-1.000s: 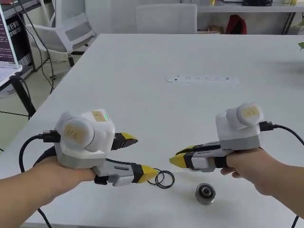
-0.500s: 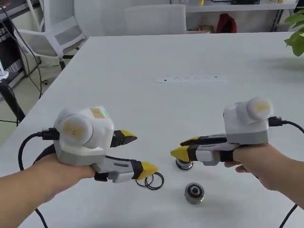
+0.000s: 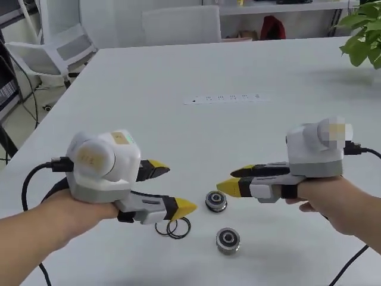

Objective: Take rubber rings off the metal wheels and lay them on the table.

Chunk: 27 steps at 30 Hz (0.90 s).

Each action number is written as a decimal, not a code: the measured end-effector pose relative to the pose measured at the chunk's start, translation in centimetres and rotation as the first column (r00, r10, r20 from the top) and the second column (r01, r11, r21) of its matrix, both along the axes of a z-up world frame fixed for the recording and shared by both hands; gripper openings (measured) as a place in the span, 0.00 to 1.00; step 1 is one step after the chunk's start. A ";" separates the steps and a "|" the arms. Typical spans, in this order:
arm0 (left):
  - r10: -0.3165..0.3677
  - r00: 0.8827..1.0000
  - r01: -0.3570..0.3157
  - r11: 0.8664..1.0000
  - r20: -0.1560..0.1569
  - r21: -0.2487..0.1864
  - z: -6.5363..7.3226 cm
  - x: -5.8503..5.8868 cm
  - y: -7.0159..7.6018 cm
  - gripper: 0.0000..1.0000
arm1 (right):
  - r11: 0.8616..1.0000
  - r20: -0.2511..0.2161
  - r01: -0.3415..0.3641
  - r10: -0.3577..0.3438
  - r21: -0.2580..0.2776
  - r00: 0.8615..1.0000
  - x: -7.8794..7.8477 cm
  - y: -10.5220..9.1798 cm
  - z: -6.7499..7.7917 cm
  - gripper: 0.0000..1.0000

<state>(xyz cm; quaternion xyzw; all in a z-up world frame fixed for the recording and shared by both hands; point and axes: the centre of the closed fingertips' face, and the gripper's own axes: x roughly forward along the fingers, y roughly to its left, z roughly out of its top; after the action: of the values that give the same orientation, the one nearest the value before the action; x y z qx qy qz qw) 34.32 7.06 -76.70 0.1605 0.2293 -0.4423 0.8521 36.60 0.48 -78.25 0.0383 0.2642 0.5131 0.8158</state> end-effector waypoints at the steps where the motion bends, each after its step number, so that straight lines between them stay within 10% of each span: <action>1: 0.000 1.000 0.000 1.000 -0.001 0.001 -0.1 0.1 -0.2 0.56 | 1.000 0.001 0.002 -0.002 0.003 1.000 0.0 -0.3 0.1 0.35; 27: -0.030 0.999 0.032 0.999 -0.028 0.038 -2.1 2.1 -2.6 0.55 | 0.999 0.019 0.010 -0.010 -0.033 1.000 0.4 -3.1 -2.4 0.38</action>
<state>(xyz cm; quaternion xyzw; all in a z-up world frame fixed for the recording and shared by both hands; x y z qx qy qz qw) 36.37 4.46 -78.75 0.1741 0.2469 -0.4532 0.8387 37.03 -2.58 -80.69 0.0210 0.2647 0.5049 0.8213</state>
